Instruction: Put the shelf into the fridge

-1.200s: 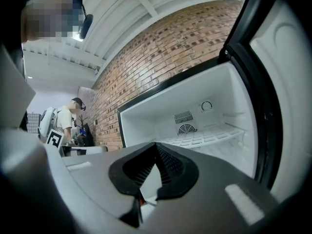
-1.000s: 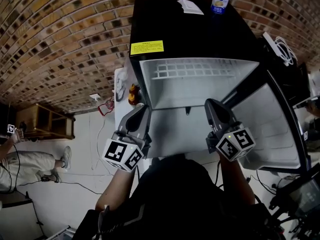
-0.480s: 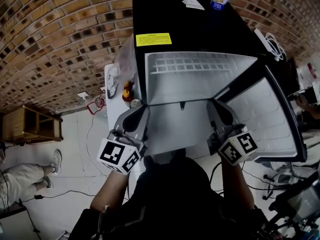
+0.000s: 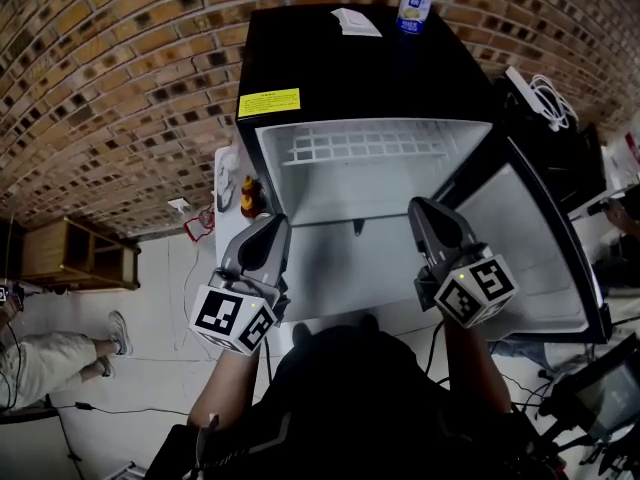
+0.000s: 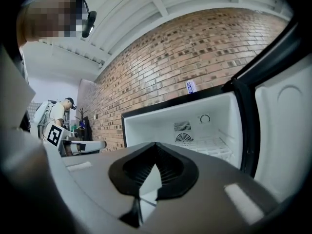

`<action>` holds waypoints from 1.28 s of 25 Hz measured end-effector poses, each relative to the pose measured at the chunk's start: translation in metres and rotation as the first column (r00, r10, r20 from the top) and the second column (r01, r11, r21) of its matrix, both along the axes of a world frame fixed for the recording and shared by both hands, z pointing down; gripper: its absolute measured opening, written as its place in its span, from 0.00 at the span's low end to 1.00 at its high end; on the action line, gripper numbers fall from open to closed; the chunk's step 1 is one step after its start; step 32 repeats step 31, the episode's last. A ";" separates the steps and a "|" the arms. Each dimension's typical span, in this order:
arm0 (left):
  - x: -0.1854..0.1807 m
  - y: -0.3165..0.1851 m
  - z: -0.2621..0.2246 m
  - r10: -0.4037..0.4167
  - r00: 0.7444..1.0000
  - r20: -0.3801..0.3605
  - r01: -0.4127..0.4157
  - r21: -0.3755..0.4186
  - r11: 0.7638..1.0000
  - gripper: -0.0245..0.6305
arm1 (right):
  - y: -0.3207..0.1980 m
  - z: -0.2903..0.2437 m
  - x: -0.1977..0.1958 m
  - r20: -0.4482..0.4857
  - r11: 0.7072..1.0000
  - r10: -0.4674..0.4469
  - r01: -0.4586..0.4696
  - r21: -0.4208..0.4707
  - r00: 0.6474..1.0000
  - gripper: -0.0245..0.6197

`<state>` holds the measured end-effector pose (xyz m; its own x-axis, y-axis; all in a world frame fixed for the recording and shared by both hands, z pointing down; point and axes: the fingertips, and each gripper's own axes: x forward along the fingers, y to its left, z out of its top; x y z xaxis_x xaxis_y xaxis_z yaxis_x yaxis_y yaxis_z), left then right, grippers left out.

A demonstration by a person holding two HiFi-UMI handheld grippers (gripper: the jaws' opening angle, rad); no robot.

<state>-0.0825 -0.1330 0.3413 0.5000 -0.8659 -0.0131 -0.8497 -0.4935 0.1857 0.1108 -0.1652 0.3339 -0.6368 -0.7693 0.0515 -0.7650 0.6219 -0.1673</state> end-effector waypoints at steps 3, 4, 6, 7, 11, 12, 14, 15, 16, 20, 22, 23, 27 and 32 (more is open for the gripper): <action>0.015 0.001 -0.002 -0.008 1.000 0.006 0.008 -0.005 1.000 0.04 | 0.000 -0.001 0.011 -0.008 1.000 -0.015 0.015 0.009 1.000 0.05; 0.020 0.001 -0.002 -0.010 1.000 0.010 0.010 -0.005 1.000 0.04 | 0.000 -0.001 0.015 -0.014 1.000 -0.018 0.019 0.014 1.000 0.05; 0.024 0.002 -0.002 -0.020 1.000 0.019 0.020 -0.011 1.000 0.04 | 0.000 0.000 0.019 -0.017 1.000 -0.024 0.024 0.014 1.000 0.05; 0.025 0.003 -0.002 -0.027 0.999 0.023 0.028 -0.015 1.000 0.04 | -0.001 0.002 0.020 -0.018 1.000 -0.026 0.027 0.011 0.999 0.05; 0.030 0.003 -0.002 -0.042 0.999 0.034 0.042 -0.020 0.999 0.04 | -0.002 0.004 0.025 0.000 0.999 -0.040 0.040 0.004 0.999 0.05; 0.030 0.003 -0.003 -0.044 0.998 0.037 0.045 -0.020 0.999 0.04 | -0.003 0.005 0.025 0.012 0.999 -0.043 0.042 0.001 0.999 0.05; 0.031 0.003 -0.004 -0.049 0.998 0.037 0.050 -0.022 0.999 0.04 | -0.003 0.006 0.025 0.024 0.999 -0.050 0.050 -0.001 0.998 0.05; 0.031 0.003 -0.003 -0.050 0.998 0.036 0.050 -0.022 0.998 0.04 | -0.002 0.006 0.024 0.024 0.999 -0.055 0.055 0.000 0.998 0.05; 0.032 0.003 -0.002 -0.049 0.998 0.035 0.050 -0.022 0.999 0.04 | -0.001 0.006 0.024 0.024 0.998 -0.057 0.057 0.002 0.998 0.05; 0.031 0.003 -0.003 -0.045 0.999 0.029 0.046 -0.023 0.999 0.04 | -0.001 0.006 0.024 0.026 0.999 -0.052 0.052 0.000 0.998 0.05; 0.029 0.003 -0.003 -0.047 0.999 0.027 0.048 -0.022 0.999 0.04 | -0.002 0.007 0.024 0.025 0.999 -0.049 0.049 -0.001 0.998 0.05; 0.028 0.003 -0.003 -0.049 0.998 0.027 0.050 -0.024 0.998 0.04 | -0.002 0.008 0.024 0.024 0.999 -0.047 0.047 -0.001 0.999 0.05; 0.022 0.005 -0.005 -0.065 0.997 0.033 0.066 -0.024 0.998 0.04 | -0.003 0.012 0.017 0.030 0.998 -0.060 0.061 -0.007 0.998 0.05; 0.012 0.010 -0.005 -0.085 0.996 0.042 0.086 -0.027 0.996 0.04 | -0.003 0.017 0.001 0.036 0.995 -0.093 0.093 -0.020 0.995 0.05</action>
